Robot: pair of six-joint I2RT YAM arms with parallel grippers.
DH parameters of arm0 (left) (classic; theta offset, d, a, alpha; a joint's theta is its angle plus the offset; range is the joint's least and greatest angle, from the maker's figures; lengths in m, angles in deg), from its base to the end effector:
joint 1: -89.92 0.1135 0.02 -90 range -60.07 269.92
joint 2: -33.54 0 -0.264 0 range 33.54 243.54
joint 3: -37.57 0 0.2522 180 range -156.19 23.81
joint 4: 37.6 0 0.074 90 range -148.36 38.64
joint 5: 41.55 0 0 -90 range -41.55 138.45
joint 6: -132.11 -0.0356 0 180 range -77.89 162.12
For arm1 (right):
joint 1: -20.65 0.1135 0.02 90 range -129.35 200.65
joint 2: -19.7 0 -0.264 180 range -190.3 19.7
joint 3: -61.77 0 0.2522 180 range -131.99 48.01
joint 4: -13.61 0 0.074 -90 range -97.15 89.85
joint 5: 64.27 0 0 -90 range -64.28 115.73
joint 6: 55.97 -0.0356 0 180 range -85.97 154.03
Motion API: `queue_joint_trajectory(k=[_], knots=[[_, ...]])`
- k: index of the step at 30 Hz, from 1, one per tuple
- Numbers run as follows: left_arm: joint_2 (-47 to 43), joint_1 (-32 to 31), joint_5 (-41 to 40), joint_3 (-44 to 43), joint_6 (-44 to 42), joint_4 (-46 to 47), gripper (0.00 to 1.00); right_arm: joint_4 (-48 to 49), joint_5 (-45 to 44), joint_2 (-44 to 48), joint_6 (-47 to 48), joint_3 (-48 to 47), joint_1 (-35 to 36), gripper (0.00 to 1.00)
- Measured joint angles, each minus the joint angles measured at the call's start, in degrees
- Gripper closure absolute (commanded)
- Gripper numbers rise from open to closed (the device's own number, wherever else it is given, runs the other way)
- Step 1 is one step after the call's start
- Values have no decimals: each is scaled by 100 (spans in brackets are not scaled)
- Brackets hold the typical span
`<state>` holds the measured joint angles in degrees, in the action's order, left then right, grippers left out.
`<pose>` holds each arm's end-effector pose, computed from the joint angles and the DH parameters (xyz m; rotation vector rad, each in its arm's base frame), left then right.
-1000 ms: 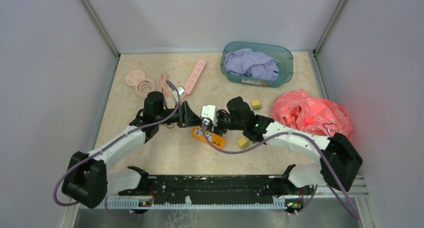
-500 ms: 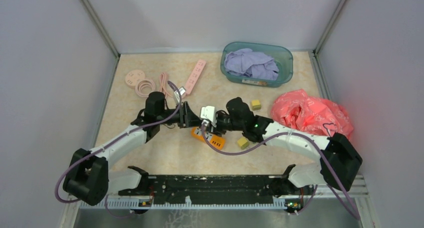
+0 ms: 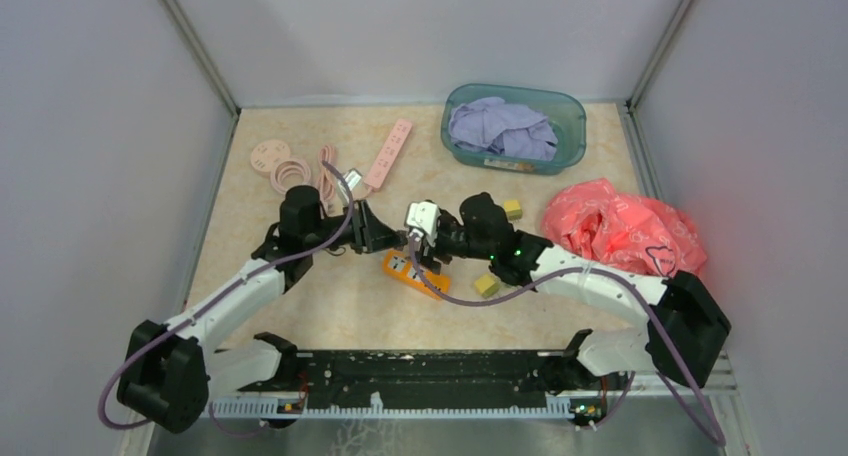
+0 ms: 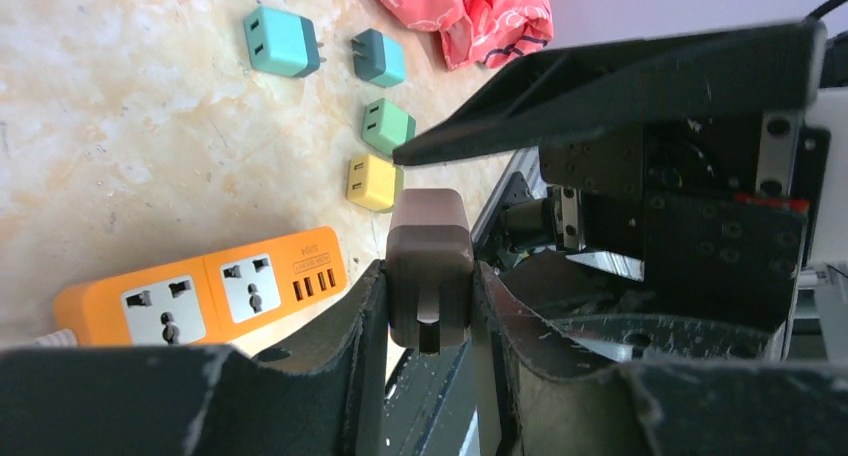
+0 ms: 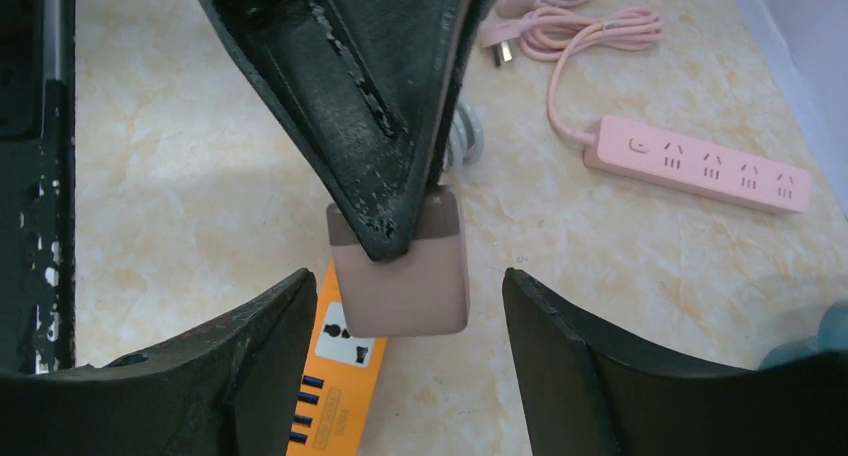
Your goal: Insert the plug
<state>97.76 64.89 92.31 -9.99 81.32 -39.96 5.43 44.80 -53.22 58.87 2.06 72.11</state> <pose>0.2080 -0.1243 0.2464 0.3246 2.0664 -1.4478 0.1705 0.2327 0.2690 -1.3889 1.4041 0.6289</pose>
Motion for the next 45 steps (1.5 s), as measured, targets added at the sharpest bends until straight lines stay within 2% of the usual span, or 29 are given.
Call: queue_joint_trajectory(k=[4,9,22,28,33,45], knots=[[-455,4,-319,155,-28,68,100,273,-20,328,-546,170,-162,22],[-966,7,-713,695,127,601,100,876,-63,704,-1408,437,-256,17],[-2194,7,-1447,1663,494,2302,100,3058,-39,791,-4275,1272,-549,17],[-2142,7,-1414,1961,750,3261,100,4105,210,546,-5464,1335,-741,23],[-1982,7,-1290,1991,973,3989,100,4533,505,256,-6089,1327,-787,27],[-1565,7,-1012,1991,1362,4979,100,5239,1239,-354,-6891,944,-789,56]])
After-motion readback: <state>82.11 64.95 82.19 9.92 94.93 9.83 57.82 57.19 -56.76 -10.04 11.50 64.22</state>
